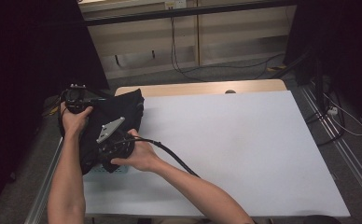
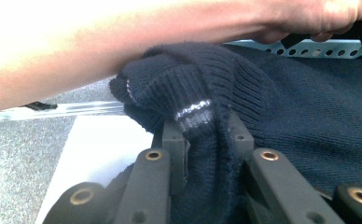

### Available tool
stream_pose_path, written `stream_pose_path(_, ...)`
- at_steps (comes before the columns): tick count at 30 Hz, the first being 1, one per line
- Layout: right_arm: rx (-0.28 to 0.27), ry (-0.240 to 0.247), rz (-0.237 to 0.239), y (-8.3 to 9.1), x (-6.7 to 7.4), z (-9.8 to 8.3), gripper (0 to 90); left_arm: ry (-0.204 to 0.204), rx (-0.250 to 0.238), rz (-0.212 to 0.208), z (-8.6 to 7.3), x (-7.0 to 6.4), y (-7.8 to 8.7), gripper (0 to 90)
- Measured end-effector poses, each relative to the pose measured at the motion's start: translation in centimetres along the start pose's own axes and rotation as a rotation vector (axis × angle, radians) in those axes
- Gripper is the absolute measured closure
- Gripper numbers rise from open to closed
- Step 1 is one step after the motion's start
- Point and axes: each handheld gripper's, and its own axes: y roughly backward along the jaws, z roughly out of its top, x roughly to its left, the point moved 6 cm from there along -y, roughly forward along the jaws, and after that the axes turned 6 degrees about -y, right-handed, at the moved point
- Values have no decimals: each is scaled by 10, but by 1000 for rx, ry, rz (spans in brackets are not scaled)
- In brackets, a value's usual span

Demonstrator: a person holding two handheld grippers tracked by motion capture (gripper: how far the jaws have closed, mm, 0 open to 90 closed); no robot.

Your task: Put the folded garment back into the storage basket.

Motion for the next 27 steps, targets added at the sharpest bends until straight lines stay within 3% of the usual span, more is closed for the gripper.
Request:
stream_pose_path(1,1,0,0,0,0,0,757,-7,9,1,-2,1,1,721)
stream_pose_path(2,1,-2,0,-1,0,0,757,32,-13,7,-1,1,0,645)
stream_pose_path(3,2,0,-4,-2,-1,0,757,43,-21,2,-1,2,2,573)
stream_pose_path(6,4,-9,-7,-3,-2,0,757,56,-48,3,-1,5,8,533)
stream_pose_path(7,2,-19,-10,-5,-5,-1,757,56,-52,10,-2,6,13,475)
stream_pose_path(9,-2,-27,-6,-6,-5,-1,757,53,-63,2,-2,7,15,477)
stream_pose_path(10,-2,-26,-6,-6,-5,-1,757,70,-70,-9,-2,6,16,472)
stream_pose_path(17,0,-30,-7,-9,-6,-1,756,53,-83,-48,-8,-3,26,430)
stream_pose_path(20,0,-38,-8,-12,-8,-2,756,29,-80,-45,-11,-6,30,410)
stream_pose_path(27,4,-62,-16,-20,-13,-3,755,23,-110,-55,-16,-11,43,380)
